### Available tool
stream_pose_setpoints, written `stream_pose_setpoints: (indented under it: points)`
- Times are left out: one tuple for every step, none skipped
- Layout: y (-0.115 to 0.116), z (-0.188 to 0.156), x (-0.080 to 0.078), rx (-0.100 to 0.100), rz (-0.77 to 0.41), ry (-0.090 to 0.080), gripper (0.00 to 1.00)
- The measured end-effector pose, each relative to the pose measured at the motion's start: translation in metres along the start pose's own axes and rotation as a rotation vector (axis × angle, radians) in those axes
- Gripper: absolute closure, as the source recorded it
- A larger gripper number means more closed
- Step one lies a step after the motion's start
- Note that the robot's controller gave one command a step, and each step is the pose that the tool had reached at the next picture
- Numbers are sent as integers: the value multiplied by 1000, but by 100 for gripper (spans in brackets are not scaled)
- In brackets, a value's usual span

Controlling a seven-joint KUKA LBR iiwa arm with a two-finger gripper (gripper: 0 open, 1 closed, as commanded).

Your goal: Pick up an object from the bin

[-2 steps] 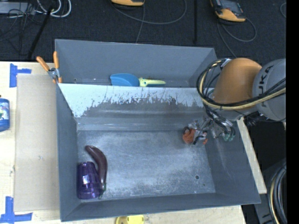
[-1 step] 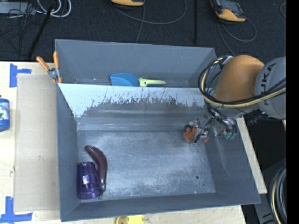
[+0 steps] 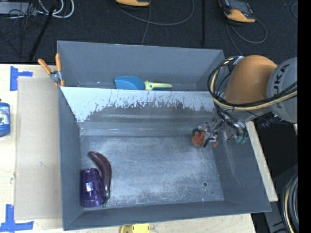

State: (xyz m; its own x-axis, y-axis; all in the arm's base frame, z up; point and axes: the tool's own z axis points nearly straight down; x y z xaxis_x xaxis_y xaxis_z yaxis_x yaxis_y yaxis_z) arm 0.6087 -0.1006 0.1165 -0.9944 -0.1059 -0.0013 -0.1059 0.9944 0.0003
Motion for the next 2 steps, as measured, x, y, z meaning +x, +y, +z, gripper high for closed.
stream_pose_setpoints:
  points:
    - [0, -11, 0, -1, 0, 2, 100]
    - [0, -22, -1, 1, 0, -2, 100]
